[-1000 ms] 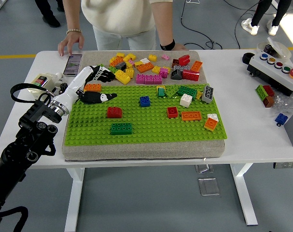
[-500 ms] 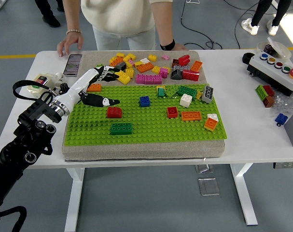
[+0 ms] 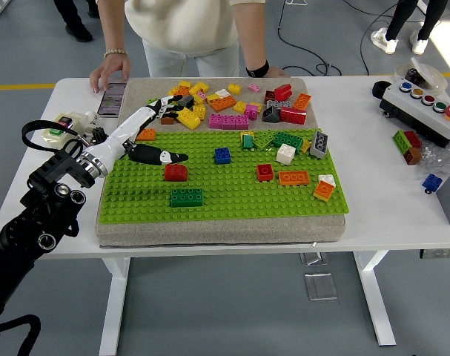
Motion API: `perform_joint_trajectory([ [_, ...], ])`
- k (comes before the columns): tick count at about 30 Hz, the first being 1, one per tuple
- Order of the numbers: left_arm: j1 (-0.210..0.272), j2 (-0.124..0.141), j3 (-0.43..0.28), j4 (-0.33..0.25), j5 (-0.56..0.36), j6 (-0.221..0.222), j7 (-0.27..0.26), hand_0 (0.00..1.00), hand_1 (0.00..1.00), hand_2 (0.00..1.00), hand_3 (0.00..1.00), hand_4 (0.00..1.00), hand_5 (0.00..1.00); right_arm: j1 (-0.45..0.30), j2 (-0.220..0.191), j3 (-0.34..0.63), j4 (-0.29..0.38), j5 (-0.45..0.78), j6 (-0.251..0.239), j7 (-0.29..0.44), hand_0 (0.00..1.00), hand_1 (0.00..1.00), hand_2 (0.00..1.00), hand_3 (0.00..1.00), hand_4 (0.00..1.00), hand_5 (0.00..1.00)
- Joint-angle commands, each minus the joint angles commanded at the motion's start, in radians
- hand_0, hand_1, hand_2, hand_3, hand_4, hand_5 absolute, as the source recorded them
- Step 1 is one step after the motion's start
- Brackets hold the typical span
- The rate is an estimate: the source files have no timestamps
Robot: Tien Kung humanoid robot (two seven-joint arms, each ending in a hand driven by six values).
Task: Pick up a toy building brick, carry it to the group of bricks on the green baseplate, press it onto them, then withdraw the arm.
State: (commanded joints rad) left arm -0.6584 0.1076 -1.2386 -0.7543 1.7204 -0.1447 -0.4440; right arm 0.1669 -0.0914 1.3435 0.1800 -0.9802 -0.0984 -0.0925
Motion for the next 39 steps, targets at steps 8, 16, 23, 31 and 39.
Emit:
perform_joint_trajectory([
  [8,-0.002,-0.005,0.002,0.010,-0.029,0.055,-0.013,0.835,0.799,0.799,0.848,0.998,0.127,-0.001,-0.001,0.003,0.000,0.001,0.001,0.001,0.753,0.674,0.721,0.642,0.914,0.504],
  [16,-0.008,-0.009,0.002,0.015,-0.082,0.155,-0.029,0.696,0.684,0.627,0.704,0.998,0.002,0.001,-0.001,0.006,0.000,0.004,0.001,0.002,0.754,0.674,0.722,0.642,0.915,0.504],
  [23,-0.008,-0.013,0.002,0.019,-0.100,0.178,-0.033,0.649,0.625,0.587,0.575,0.996,0.002,0.001,-0.001,0.008,0.000,0.004,0.000,0.003,0.754,0.674,0.721,0.642,0.915,0.504],
  [31,-0.008,-0.017,0.007,0.023,-0.123,0.213,-0.034,0.594,0.587,0.586,0.540,0.944,0.002,-0.001,-0.001,0.009,0.000,0.004,0.001,0.003,0.755,0.674,0.721,0.643,0.916,0.504],
  [39,-0.008,-0.017,0.009,0.022,-0.133,0.217,-0.028,0.582,0.583,0.590,0.550,0.955,0.002,0.000,-0.001,0.009,0.000,0.006,0.000,0.004,0.754,0.673,0.721,0.643,0.916,0.504],
])
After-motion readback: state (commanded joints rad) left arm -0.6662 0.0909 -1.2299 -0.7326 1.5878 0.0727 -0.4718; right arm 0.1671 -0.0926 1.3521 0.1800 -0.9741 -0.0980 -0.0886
